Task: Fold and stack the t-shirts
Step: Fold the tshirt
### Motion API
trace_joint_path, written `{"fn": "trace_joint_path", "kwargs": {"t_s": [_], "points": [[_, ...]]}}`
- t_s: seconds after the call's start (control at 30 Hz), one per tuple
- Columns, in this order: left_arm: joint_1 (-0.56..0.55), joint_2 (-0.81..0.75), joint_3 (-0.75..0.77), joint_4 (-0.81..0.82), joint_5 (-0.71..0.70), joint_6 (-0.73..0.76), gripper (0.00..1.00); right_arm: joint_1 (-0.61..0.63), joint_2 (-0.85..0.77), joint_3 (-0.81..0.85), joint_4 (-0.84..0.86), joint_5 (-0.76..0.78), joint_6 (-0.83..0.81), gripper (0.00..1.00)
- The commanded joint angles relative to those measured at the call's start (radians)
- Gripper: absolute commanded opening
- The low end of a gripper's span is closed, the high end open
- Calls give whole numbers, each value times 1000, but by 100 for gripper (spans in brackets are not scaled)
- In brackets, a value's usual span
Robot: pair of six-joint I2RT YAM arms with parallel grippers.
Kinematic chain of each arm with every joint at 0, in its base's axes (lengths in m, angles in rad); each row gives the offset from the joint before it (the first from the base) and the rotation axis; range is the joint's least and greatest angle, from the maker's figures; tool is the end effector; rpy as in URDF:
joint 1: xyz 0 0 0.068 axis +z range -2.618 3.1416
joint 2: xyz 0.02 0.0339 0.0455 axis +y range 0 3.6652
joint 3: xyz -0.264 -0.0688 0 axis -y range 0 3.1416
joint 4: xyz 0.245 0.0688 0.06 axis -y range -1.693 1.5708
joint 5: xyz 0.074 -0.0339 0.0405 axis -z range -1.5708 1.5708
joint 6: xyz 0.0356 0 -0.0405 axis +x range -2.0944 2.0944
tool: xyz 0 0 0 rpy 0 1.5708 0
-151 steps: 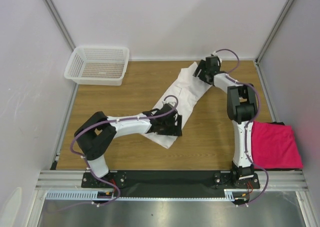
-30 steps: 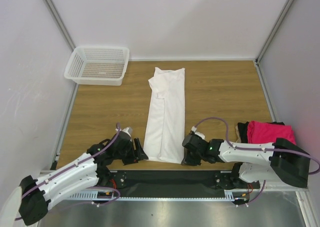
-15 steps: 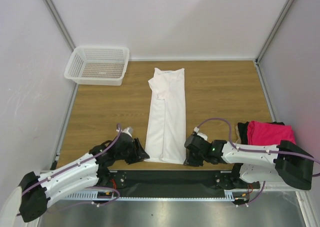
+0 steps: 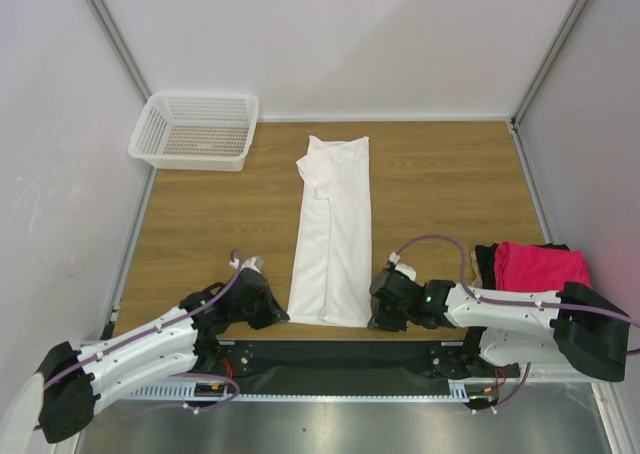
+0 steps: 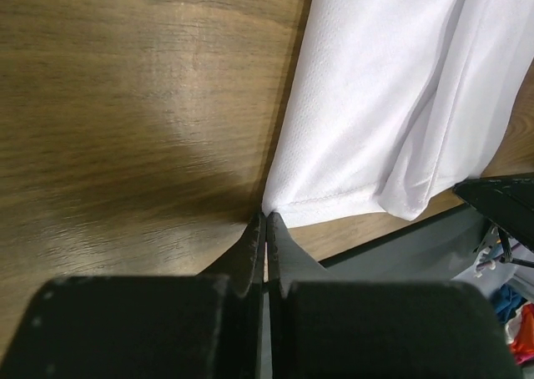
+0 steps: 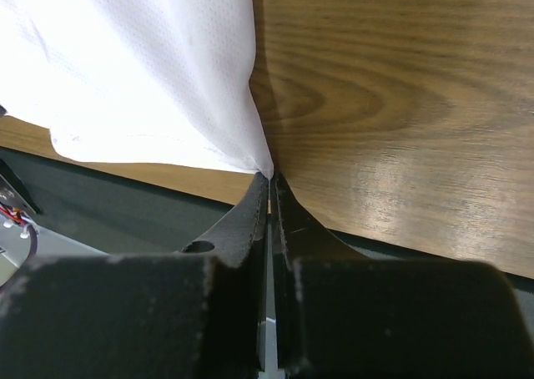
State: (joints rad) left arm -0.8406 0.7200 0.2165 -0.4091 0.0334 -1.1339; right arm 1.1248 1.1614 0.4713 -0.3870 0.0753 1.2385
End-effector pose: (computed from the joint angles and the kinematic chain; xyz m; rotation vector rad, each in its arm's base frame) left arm 0.0872 -0.0992 0.1352 -0.3787 2.6694 -0.7932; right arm 0.0861 0.1738 0.1496 0.1870 2.8151 0.6174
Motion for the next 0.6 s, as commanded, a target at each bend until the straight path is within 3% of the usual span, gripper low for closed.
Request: {"fn": "trace_joint_path", "kwargs": {"t_s": [0.0, 0.33, 0.57], "points": [[-6, 1, 10, 15, -18, 17, 0, 6, -32, 16, -13, 57, 9, 0], [-5, 24, 237, -91, -82, 71, 0, -28, -101, 130, -99, 96, -19, 0], [67, 128, 411, -142, -115, 155, 0, -182, -121, 225, -107, 46, -135, 0]]}}
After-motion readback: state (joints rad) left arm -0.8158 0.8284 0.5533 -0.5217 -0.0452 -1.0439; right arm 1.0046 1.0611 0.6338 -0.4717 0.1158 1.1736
